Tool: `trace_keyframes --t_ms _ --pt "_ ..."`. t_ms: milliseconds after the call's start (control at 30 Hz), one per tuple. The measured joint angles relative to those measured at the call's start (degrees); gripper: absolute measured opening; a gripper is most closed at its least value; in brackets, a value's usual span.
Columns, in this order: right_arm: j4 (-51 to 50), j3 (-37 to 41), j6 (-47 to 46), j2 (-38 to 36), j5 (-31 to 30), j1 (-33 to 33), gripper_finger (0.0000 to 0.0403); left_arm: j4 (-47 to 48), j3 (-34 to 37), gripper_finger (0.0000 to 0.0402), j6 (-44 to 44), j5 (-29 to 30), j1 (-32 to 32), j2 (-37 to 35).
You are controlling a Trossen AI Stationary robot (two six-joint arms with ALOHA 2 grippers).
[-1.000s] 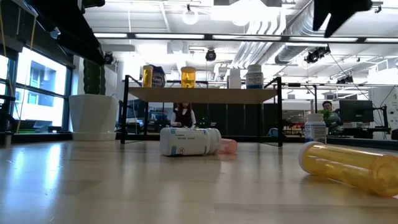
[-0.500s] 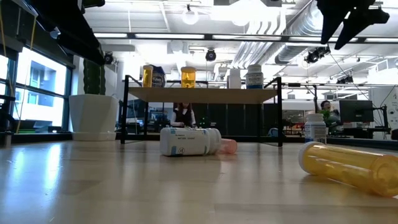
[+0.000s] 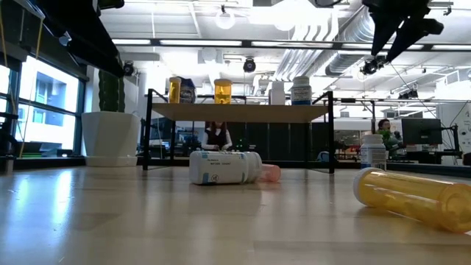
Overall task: Pick and place medicine bottles onto shelf by color
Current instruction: Put the top big white pill bottle on the shelf
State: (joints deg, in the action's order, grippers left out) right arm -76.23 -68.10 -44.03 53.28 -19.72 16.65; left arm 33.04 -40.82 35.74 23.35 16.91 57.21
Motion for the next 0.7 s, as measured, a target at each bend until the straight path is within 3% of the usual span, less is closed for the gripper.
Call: trace_keyframes --t_ms 267,467,700 --pt "2.5 0.0 14.4 0.0 5.9 12.3 0.0241 -0.2 0.0 0.028 1.6 0.9 0.0 0.0" --pt "7.2 0.0 25.3 1.3 15.1 22.4 0.0241 -0.2 0.0 0.028 4.3 2.5 -0.1 0.0" --pt "7.2 0.0 32.7 5.7 23.0 28.0 0.0241 -0.2 0.0 0.028 7.0 2.8 -0.1 0.0"
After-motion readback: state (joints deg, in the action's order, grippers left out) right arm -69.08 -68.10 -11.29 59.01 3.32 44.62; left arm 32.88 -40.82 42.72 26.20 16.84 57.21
